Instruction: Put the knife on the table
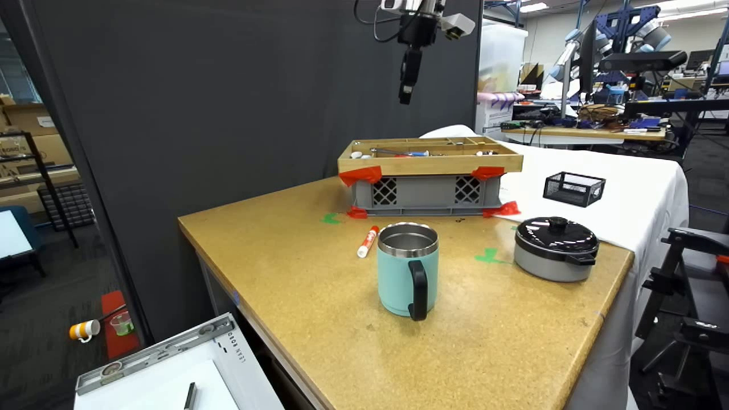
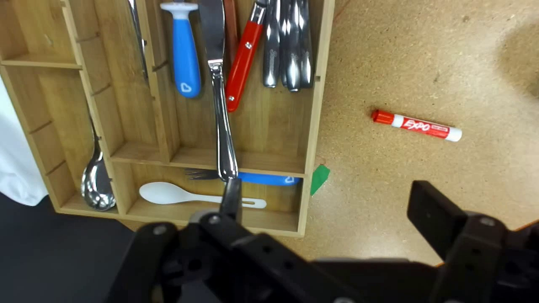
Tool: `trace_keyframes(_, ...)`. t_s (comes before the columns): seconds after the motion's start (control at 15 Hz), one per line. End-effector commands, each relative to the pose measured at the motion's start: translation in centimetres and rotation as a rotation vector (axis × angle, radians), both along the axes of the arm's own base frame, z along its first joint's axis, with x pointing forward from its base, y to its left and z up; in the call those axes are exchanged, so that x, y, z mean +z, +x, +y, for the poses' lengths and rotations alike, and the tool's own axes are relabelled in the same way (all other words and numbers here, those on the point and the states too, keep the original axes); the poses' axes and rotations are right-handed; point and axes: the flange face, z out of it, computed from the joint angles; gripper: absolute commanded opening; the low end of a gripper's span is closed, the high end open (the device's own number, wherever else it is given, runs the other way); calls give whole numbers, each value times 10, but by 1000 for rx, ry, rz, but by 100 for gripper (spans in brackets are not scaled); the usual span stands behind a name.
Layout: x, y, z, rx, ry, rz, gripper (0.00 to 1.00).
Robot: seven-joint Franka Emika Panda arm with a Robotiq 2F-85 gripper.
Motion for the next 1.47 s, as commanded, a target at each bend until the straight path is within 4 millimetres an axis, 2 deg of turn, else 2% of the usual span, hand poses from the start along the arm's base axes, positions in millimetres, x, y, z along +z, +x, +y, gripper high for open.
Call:
trace_keyframes(0.0, -22, 33, -6, 91, -35, 22, 100)
trace_keyframes(0.13, -33, 47, -17, 104, -50, 25, 100)
trace_keyframes(0.33, -39, 64, -34, 115, -63, 15, 100)
trace_keyframes(0.53, -50, 76, -46, 121, -53, 37, 100)
trace_keyframes(0.93, -85, 87, -61, 112, -46, 111, 100)
trace_keyframes(1.2, -97, 92, -70, 106, -33, 136, 100)
trace_keyframes(1.4, -105, 92, -69, 110, -26, 164, 100)
